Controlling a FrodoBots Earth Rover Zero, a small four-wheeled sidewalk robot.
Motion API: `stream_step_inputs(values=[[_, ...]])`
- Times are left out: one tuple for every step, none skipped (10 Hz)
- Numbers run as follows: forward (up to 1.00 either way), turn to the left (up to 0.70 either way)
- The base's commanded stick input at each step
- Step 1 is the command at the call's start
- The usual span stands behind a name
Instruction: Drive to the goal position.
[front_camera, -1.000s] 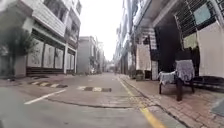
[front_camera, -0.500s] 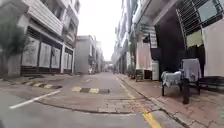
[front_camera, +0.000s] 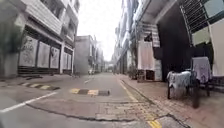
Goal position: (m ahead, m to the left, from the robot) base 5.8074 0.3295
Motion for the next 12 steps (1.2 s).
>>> stream_step_inputs(values=[[0.49, 0.00], [0.49, 0.00], [0.49, -0.13], [0.49, -0.48], [0.49, -0.49], [0.49, -0.49], [0.49, -0.49], [0.49, -0.47], [0.49, -0.14], [0.49, 0.00], [0.49, 0.00], [0.49, 0.00]])
